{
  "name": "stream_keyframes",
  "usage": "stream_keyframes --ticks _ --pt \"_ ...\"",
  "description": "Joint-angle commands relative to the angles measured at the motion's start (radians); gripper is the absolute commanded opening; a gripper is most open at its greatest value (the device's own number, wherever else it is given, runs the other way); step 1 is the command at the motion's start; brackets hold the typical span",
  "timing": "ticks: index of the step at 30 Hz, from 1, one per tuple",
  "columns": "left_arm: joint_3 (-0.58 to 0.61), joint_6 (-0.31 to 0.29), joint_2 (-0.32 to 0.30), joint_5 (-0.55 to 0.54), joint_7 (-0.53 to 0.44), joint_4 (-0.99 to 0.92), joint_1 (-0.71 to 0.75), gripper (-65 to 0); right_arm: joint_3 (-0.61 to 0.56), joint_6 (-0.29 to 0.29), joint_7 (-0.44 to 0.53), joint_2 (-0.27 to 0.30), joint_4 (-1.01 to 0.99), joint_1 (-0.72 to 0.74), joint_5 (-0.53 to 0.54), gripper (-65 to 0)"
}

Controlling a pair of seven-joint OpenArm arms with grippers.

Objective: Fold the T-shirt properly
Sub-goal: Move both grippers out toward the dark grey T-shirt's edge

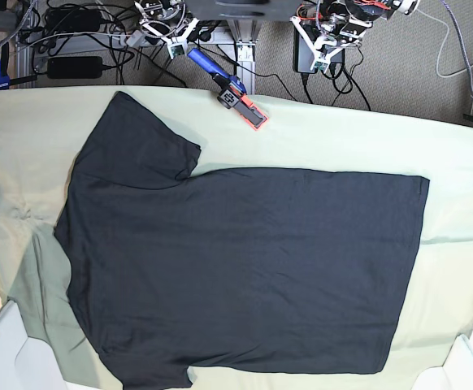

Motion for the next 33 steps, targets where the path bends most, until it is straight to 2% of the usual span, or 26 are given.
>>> stream_keyframes --ticks 1,7,15,20,27,33 --pt "0.0 0.011 -0.007 -0.001 -0.025 0.006 0.01 -60.9 -0.002 -0.032 0.013 0.007 0.008 -0.011 -0.023 -62.5" --pt "0.0 0.01 -0.056 -0.001 -0.14 0.047 0.086 -60.9 -0.002 -0.032 0.014 0.04 0.076 -0.088 -0.061 -62.5" --pt "0.0 0.01 -0.118 -0.002 -0.174 0.254 0.232 -60.9 -0.002 -0.032 0.014 0.102 0.241 -0.233 -0.06 -62.5" --pt "0.0 0.01 -0.146 -0.006 -0.158 0.398 0.334 -60.9 -0.002 -0.028 0.013 0.128 0.378 -0.348 -0.06 -62.5" --pt "-0.065 0.006 -0.217 -0.134 -0.156 0.725 0.535 -60.9 -0.002 -0.028 0.013 0.22 0.708 -0.578 0.078 -62.5" --pt "-0.207 -0.122 -0.268 -0.245 -0.076 1.064 0.706 -60.9 0.002 -0.029 0.008 0.317 1.058 -0.78 0.124 -62.5"
